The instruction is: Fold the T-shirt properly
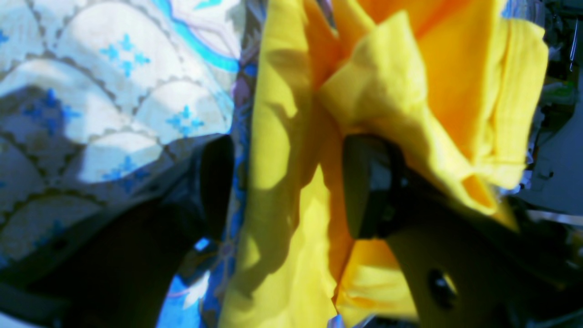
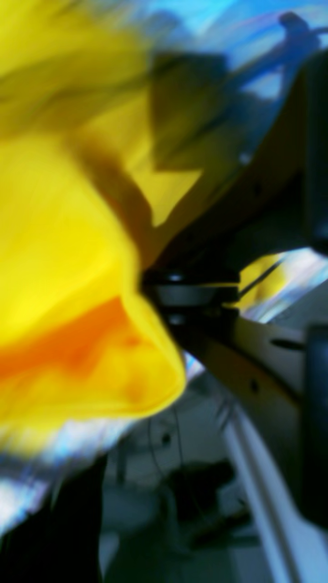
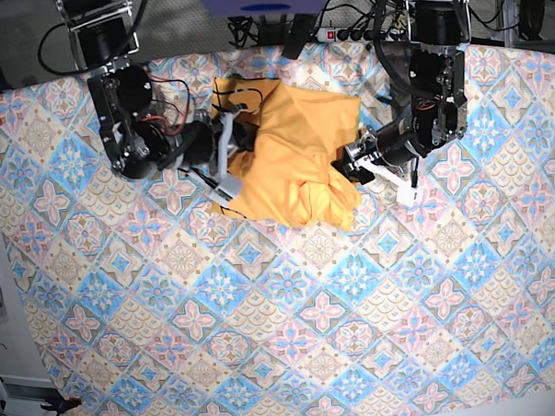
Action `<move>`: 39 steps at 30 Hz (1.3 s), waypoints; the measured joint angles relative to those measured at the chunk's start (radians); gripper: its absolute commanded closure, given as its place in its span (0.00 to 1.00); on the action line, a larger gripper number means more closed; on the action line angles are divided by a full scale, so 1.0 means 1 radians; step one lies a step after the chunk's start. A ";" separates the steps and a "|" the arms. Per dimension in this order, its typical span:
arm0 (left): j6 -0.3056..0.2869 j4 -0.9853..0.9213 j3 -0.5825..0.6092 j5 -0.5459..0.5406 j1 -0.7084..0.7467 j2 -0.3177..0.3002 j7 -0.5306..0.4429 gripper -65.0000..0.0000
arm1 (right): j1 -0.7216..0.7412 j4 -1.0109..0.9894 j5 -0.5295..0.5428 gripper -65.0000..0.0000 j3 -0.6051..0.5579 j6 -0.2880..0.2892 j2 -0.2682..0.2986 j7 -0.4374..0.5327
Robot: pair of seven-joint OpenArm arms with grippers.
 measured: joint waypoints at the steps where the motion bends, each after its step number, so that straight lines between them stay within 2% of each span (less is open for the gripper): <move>1: 0.000 0.000 0.000 0.000 0.000 0.000 0.001 0.40 | 0.019 0.000 0.011 0.99 -0.010 0.002 -0.012 0.002; 7: 0.000 0.000 -0.003 0.000 0.000 0.000 0.002 0.40 | 0.096 -0.001 -0.025 0.99 -0.048 -0.001 -0.051 -0.003; 11: -0.003 0.000 -0.002 -0.008 0.003 -0.012 0.002 0.40 | 0.130 -0.003 -0.020 0.99 -0.114 0.000 -0.076 -0.004; 17: -0.003 0.000 -0.092 -0.005 0.021 -0.039 -0.002 0.40 | 0.137 -0.003 -0.025 0.99 -0.123 -0.001 -0.060 -0.009; 24: -0.002 0.001 -0.098 0.000 0.023 -0.045 0.000 0.40 | 0.136 0.005 -0.019 0.99 -0.111 0.000 -0.063 -0.033; 27: 0.005 0.026 -0.092 0.006 0.035 -0.044 -0.009 0.40 | 0.121 0.011 -0.012 0.99 -0.030 0.003 -0.023 -0.033; 31: 0.033 0.157 -0.079 0.059 0.098 -0.040 0.014 0.40 | 0.095 0.057 -0.032 0.99 0.102 -0.001 0.060 -0.036; 36: 0.027 0.244 0.016 0.054 0.114 -0.052 0.029 0.40 | 0.082 0.060 -0.015 0.99 0.112 0.000 0.101 -0.035; 39: 0.035 0.250 0.054 0.066 0.126 -0.075 0.032 0.40 | 0.063 0.059 -0.021 0.99 0.116 0.001 0.125 0.000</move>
